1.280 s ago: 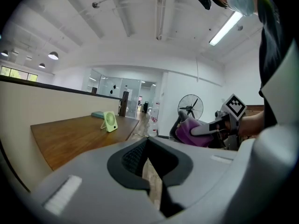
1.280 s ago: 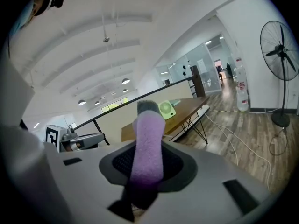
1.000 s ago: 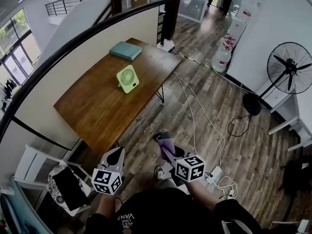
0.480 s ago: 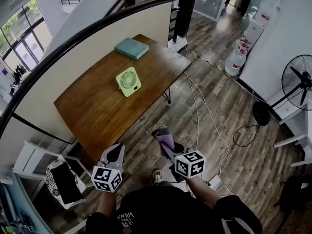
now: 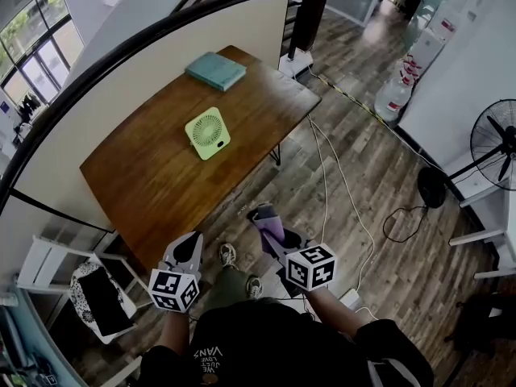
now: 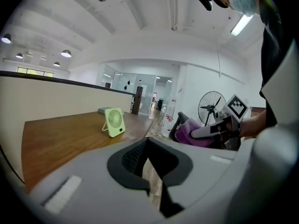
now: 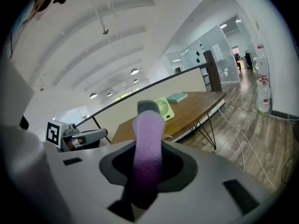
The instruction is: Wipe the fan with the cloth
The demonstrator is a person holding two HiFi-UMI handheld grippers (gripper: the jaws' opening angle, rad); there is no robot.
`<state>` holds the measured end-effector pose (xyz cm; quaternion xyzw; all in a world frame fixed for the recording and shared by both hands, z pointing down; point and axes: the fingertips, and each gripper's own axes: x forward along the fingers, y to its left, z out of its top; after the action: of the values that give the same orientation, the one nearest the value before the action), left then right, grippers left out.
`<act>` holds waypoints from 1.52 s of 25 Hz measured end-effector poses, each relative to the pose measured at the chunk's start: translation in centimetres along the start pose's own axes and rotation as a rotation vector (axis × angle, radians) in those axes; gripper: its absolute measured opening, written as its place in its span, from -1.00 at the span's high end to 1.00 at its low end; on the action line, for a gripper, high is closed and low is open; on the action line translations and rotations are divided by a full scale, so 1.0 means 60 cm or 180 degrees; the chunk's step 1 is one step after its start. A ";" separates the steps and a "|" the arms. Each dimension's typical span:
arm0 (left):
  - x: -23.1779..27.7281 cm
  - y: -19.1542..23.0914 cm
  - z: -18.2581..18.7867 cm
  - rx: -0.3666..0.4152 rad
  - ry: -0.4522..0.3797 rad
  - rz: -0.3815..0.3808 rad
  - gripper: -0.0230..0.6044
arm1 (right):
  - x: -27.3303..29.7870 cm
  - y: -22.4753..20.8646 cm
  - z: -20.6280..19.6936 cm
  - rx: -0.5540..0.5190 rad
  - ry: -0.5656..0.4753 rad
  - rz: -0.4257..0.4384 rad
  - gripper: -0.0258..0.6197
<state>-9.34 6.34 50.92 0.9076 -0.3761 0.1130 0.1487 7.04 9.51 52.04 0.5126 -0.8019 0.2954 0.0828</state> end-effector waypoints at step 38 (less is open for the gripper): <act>0.293 0.275 0.057 -0.0348 0.0255 0.0145 0.88 | 0.396 -0.073 0.205 -0.0692 0.0653 0.0408 0.61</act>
<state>-8.67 -17.38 56.34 0.8841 -0.3959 0.1319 0.2103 1.98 -17.05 54.12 0.4156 -0.8476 0.2623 0.2003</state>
